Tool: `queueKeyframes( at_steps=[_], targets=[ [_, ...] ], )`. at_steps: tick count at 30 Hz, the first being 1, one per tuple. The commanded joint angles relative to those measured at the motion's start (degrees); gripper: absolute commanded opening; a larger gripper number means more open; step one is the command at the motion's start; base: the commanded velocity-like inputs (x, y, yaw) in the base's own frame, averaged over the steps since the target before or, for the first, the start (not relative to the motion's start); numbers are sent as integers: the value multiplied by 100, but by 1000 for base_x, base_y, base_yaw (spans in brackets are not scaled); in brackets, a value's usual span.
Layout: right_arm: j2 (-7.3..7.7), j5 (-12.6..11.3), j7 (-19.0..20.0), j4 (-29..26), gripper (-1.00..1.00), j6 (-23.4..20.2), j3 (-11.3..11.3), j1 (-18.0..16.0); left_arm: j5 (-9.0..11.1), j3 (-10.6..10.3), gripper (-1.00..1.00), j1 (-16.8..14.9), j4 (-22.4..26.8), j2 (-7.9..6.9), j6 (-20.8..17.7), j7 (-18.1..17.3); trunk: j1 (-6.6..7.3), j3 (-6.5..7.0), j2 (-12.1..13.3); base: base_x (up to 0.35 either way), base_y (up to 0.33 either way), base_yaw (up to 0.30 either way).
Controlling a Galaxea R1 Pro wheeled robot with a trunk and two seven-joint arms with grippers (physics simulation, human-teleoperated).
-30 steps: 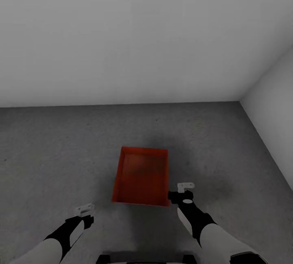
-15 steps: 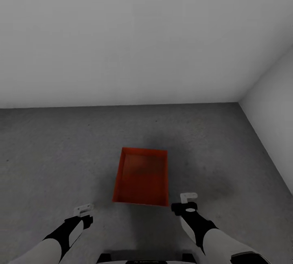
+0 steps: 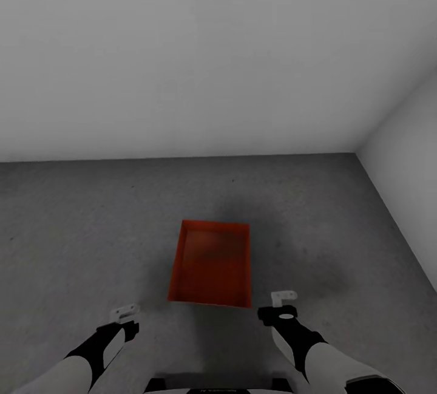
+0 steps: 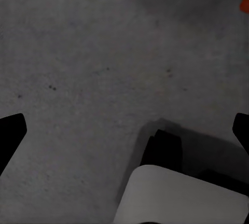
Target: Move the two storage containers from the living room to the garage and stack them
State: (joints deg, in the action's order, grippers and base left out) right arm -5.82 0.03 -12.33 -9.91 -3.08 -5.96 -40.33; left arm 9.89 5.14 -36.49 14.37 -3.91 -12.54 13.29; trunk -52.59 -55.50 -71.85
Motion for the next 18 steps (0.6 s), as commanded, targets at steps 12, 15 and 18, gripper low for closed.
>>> queueKeyframes(
  at_steps=[12,15,18],
  targets=[
    [1,-77,-51,15,100,-26,-43,-1,70,12,100,1,-96,-4,-38,26,0,-3,-2,-281,0,0],
    [6,-127,-52,25,100,-30,-40,-1,61,13,100,1,-238,-11,-38,25,0,-3,-2,-341,0,0],
    [84,-150,-44,64,100,-33,-38,-1,62,13,100,1,-311,-32,-38,25,0,-3,-2,-342,0,0]
  ],
)
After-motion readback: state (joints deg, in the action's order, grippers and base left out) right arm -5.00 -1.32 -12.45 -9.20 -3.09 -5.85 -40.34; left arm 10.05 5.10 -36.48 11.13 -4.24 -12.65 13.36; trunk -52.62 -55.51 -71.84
